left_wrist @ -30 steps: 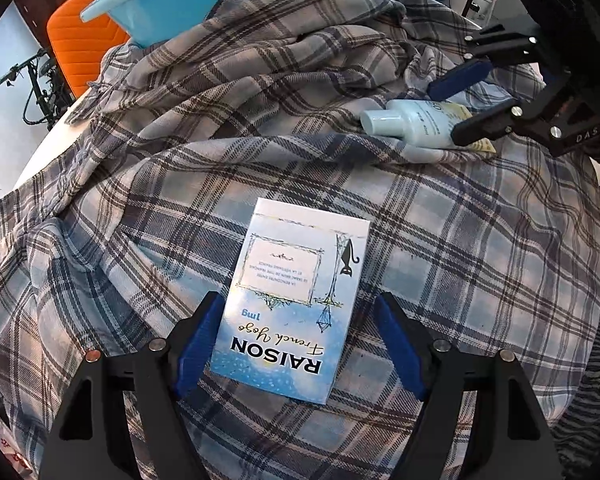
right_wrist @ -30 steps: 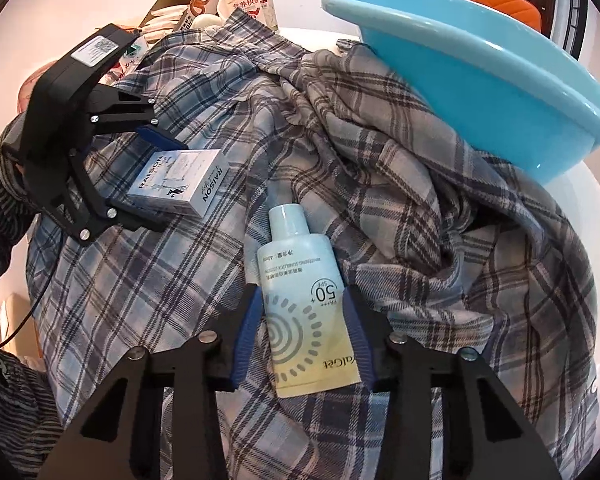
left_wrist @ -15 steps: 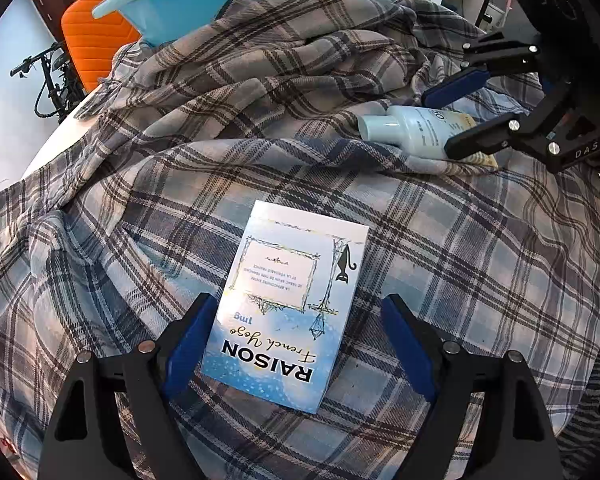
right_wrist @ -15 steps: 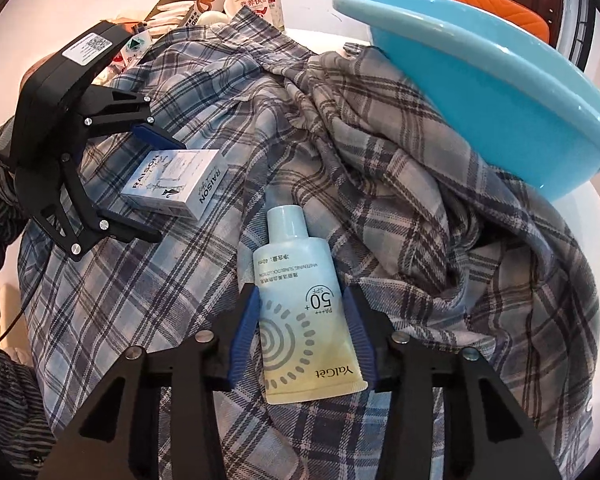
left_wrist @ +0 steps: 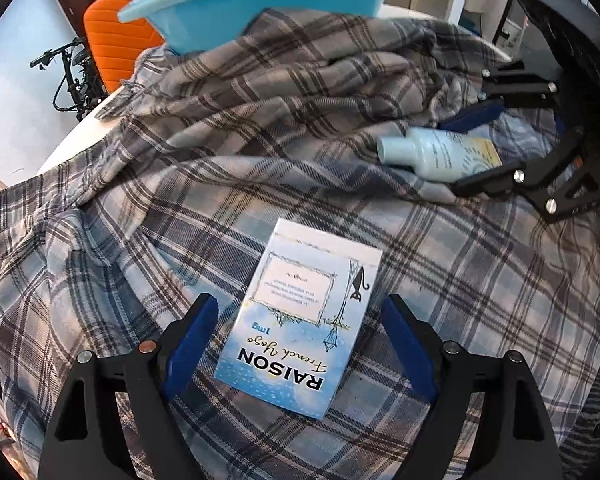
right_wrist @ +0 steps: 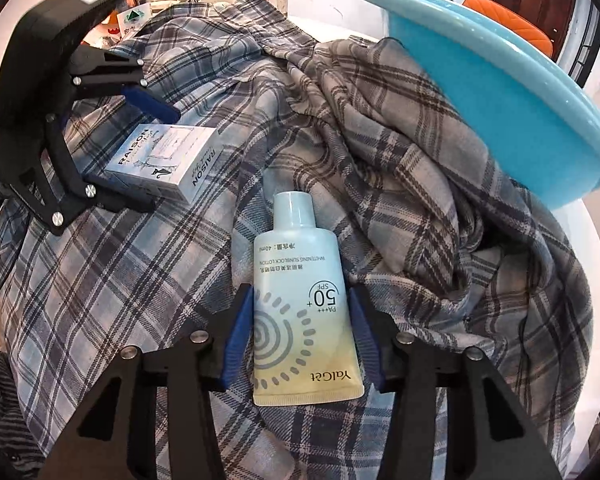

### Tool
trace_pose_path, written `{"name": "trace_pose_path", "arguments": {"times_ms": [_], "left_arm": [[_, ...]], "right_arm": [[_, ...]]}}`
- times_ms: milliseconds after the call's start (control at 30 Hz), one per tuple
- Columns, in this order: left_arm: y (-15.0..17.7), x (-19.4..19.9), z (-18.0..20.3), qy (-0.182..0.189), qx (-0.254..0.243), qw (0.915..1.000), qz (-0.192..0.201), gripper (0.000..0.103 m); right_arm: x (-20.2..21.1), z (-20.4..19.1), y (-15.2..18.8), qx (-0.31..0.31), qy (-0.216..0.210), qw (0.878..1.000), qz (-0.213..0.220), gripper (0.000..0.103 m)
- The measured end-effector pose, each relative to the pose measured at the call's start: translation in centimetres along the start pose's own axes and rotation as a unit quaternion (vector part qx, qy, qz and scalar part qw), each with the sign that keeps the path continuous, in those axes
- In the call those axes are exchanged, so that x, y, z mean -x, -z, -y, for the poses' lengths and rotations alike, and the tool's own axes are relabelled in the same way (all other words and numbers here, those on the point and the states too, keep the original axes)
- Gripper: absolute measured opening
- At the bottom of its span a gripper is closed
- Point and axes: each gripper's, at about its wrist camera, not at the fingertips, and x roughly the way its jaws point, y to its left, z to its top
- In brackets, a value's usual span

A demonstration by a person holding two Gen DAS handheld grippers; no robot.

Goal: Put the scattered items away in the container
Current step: 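Close the right tool on the sunscreen tube while the left tool closes on the RAISON box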

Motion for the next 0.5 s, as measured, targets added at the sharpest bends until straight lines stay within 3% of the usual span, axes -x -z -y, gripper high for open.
{"name": "trace_pose_path", "arguments": {"times_ms": [100,167,267,333,500], "left_arm": [[-0.1,0.4,0.0,0.002,0.004,1.0000,0.007,0.085],[-0.2,0.3,0.2,0.003,0.003,1.0000,0.007,0.069],[-0.3,0.0,0.3,-0.007,-0.011,0.9999,0.006,0.067],[-0.2,0.1,0.6,-0.010,-0.016,0.9998,0.008,0.067],[0.1,0.1,1.1,-0.005,-0.022,0.9997,-0.003,0.065]], "right_arm": [[1.1,0.0,0.1,-0.006,0.009,1.000,0.011,0.046],[2.1,0.1,0.2,-0.011,0.012,1.000,0.018,0.046],[3.6,0.3,0.5,-0.021,0.014,0.999,0.031,0.042],[4.6,0.4,0.9,-0.028,0.013,0.999,0.039,0.021],[5.4,0.4,2.1,-0.031,0.020,0.999,0.034,0.021]]}}
